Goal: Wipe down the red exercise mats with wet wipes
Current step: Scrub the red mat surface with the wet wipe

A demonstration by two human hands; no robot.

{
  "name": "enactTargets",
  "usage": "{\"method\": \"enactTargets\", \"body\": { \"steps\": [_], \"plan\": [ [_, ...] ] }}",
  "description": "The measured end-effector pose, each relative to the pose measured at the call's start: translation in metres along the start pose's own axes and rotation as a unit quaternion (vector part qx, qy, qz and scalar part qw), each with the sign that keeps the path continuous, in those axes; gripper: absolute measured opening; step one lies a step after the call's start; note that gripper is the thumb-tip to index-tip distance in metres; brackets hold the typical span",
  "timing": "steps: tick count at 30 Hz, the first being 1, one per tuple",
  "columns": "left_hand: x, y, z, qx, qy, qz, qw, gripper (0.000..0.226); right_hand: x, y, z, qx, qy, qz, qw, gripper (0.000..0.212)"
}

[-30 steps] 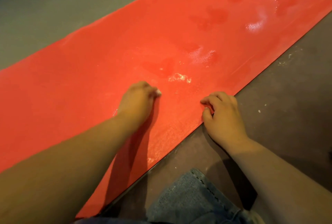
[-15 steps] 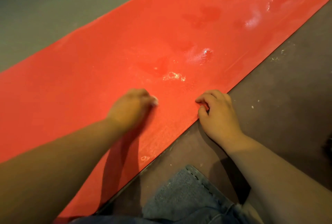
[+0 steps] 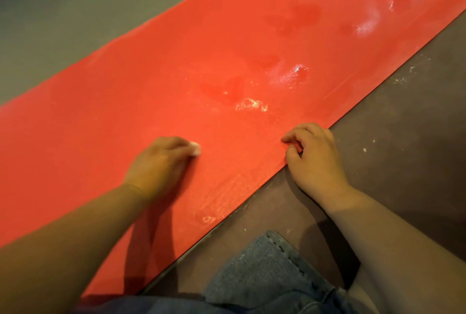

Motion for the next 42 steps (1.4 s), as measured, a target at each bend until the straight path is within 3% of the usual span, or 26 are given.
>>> {"method": "enactTargets", "body": {
  "steps": [3,6,8,10,12,13,15,17,19,21,23,25,26,28,30,32,34,36,38,40,42],
  "plan": [
    [-0.002,0.008,0.055,-0.219,-0.068,-0.046,0.972,0.026,0.0,0.0,0.001,0.002,0.01,0.006,1.0,0.024],
    [0.01,-0.001,0.039,-0.314,-0.043,-0.063,0.946,0.027,0.0,-0.001,0.003,0.001,0.014,0.003,1.0,0.023],
    [0.015,0.006,0.014,-0.246,-0.026,-0.05,0.968,0.025,0.0,-0.001,0.004,-0.001,0.017,0.003,1.0,0.023],
    [0.008,0.029,0.005,-0.108,-0.022,-0.006,0.994,0.025,0.0,-0.001,0.003,0.0,0.015,0.006,1.0,0.023],
    [-0.006,0.047,0.018,0.009,-0.042,0.038,0.998,0.034,0.0,0.001,0.004,-0.001,0.014,0.013,1.0,0.023],
    [-0.011,0.051,0.028,0.013,-0.059,0.046,0.997,0.036,-0.001,0.001,0.004,-0.001,0.014,0.015,1.0,0.024],
    [-0.011,0.053,0.045,-0.121,-0.065,0.024,0.99,0.028,-0.001,0.002,0.005,0.001,0.018,0.011,1.0,0.024],
    [-0.001,0.048,0.041,-0.313,-0.03,-0.045,0.948,0.028,-0.001,0.002,0.006,0.002,0.022,0.007,1.0,0.023],
    [0.013,0.031,0.008,-0.362,0.023,-0.066,0.929,0.029,-0.001,0.002,0.006,0.001,0.026,0.008,1.0,0.023],
    [0.024,0.008,-0.045,-0.265,0.042,-0.049,0.962,0.027,-0.001,0.002,0.006,0.002,0.025,0.014,1.0,0.024],
    [0.029,-0.005,-0.1,-0.052,0.032,-0.013,0.998,0.025,-0.002,0.002,0.004,0.003,0.02,0.014,1.0,0.024],
    [0.025,-0.007,-0.116,0.147,0.039,0.016,0.988,0.025,-0.003,0.003,0.002,-0.003,0.015,0.018,1.0,0.024],
    [0.024,-0.009,-0.108,0.203,0.028,0.033,0.978,0.029,-0.004,0.003,0.0,-0.004,0.01,0.021,1.0,0.023],
    [0.021,-0.018,-0.072,0.204,-0.023,0.033,0.978,0.035,-0.004,0.003,-0.002,-0.004,-0.006,0.028,1.0,0.022],
    [0.015,-0.029,-0.021,-0.002,-0.028,-0.008,1.0,0.03,-0.003,0.002,-0.002,0.0,-0.013,0.028,1.0,0.022],
    [0.017,-0.034,0.004,-0.22,0.007,-0.061,0.974,0.027,-0.002,0.001,-0.002,0.004,-0.018,0.023,1.0,0.022],
    [0.027,-0.045,-0.017,-0.274,0.018,-0.067,0.959,0.028,-0.002,-0.002,-0.002,0.008,-0.028,0.014,0.999,0.023],
    [0.035,-0.056,-0.057,-0.213,0.047,-0.064,0.974,0.028,-0.002,-0.005,-0.002,0.016,-0.043,0.001,0.999,0.024],
    [0.04,-0.059,-0.099,-0.041,0.061,-0.046,0.996,0.024,-0.004,-0.006,-0.004,0.018,-0.056,-0.009,0.998,0.024],
    [0.041,-0.062,-0.104,0.094,0.067,-0.001,0.993,0.023,-0.004,-0.005,-0.006,0.014,-0.064,-0.012,0.998,0.023],
    [0.036,-0.076,-0.071,0.085,0.038,-0.004,0.996,0.023,-0.004,-0.005,-0.007,0.012,-0.071,-0.005,0.997,0.024]
  ]
}}
Point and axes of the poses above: each hand's wrist, its own y-axis away from the middle knuckle, its own x-axis out of the palm, z = x × y, the point moved 4 cm from there along -y, towards the middle knuckle, and after that the axes turned 4 degrees about x, right-handed, at the moved point
